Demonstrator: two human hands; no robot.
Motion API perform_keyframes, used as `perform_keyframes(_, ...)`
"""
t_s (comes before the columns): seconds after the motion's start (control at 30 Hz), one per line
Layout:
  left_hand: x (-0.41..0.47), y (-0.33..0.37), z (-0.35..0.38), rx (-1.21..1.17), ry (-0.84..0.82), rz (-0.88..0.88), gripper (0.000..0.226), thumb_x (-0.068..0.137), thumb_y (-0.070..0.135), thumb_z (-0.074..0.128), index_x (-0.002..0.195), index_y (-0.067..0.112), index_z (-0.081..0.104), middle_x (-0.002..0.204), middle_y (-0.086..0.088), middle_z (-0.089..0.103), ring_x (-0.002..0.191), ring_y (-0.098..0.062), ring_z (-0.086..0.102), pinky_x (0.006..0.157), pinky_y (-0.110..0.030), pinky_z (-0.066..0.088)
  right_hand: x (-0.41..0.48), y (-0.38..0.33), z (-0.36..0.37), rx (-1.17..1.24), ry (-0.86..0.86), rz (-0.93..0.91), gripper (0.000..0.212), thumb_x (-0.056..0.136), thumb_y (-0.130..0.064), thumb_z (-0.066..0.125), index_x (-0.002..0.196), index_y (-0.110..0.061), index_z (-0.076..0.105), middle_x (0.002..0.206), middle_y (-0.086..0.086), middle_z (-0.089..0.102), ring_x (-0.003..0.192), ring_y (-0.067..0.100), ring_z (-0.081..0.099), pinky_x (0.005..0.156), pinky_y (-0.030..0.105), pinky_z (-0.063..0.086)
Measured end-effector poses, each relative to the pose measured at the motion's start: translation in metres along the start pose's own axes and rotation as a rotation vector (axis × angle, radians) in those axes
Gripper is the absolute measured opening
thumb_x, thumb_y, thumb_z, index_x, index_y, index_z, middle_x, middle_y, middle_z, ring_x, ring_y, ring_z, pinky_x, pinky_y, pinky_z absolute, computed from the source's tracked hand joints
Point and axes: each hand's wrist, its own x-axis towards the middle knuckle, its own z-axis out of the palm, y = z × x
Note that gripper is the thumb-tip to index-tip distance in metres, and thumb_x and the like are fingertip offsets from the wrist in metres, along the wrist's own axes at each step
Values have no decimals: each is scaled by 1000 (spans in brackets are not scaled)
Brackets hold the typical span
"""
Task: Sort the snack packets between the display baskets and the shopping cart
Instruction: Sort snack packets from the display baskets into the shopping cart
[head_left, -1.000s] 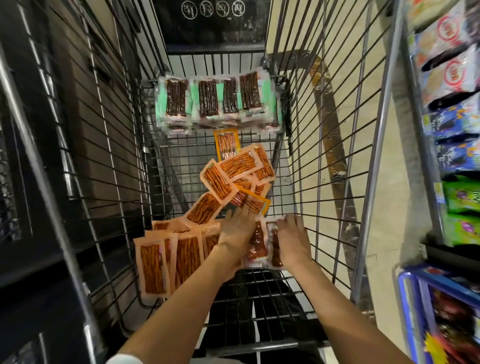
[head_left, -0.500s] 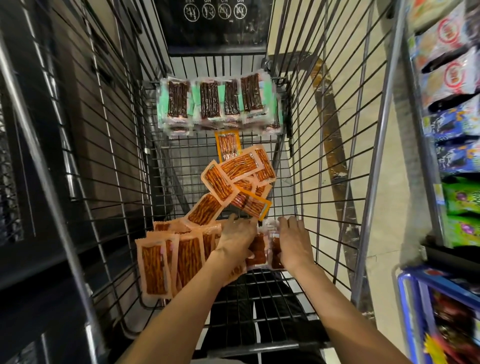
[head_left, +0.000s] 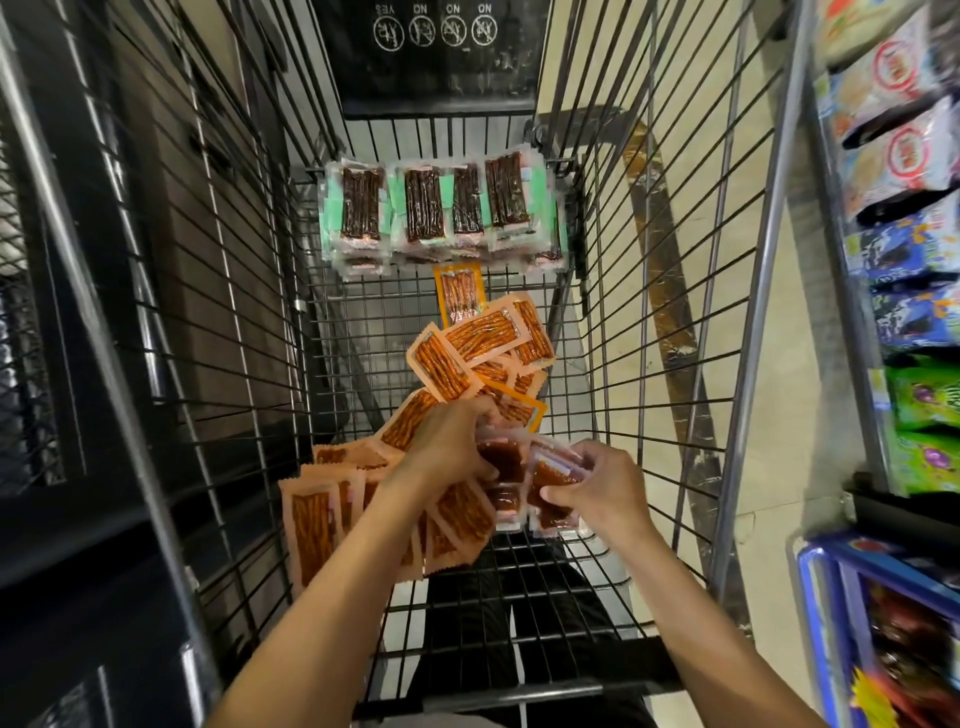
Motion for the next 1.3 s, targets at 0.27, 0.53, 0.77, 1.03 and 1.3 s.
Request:
perform_keyframes(0.27, -27, 4, -49, -781, 73, -55, 39, 63, 5, 83, 94, 26, 71, 86, 7, 75, 78, -7, 72, 59, -17, 55, -15, -28, -23, 806, -173, 40, 50, 64, -12, 77, 112, -20, 66, 94, 1, 74, 85, 11, 71, 62, 21, 55)
perform_keyframes(0.53, -85, 9, -67, -1170, -14, -84, 33, 78, 23, 66, 109, 13, 62, 100, -6, 74, 91, -24, 71, 68, -40, 58, -40, -67, -41, 1146, -598, 71, 48, 71, 0, 67, 116, -16, 61, 110, 16, 69, 97, 27, 68, 70, 43, 58)
perform_keyframes(0.77, -195, 23, -73, -1297, 266, 5, 29, 77, 15, 66, 105, 7, 66, 99, -13, 74, 87, -24, 72, 64, -36, 58, -82, -96, -61, 890, -780, 25, 67, 66, -4, 74, 128, -19, 53, 113, 16, 68, 101, 29, 67, 75, 48, 54)
perform_keyframes(1.03, -348, 63, -27, -1377, 798, 82, 20, 77, 1, 58, 91, 10, 68, 79, -6, 74, 68, -14, 71, 65, -29, 59, -178, -132, -59, 567, -941, -179, 54, 66, -2, 66, 115, -23, 59, 104, 10, 70, 99, 27, 64, 81, 44, 52)
perform_keyframes(1.3, -513, 86, 38, -1487, 1306, 117, 18, 78, 2, 60, 94, 9, 64, 77, -2, 74, 65, -11, 70, 63, -25, 57, -319, -165, -30, 258, -1361, -355, 37, 65, -14, 79, 101, -19, 72, 104, 13, 71, 92, 26, 70, 66, 39, 57)
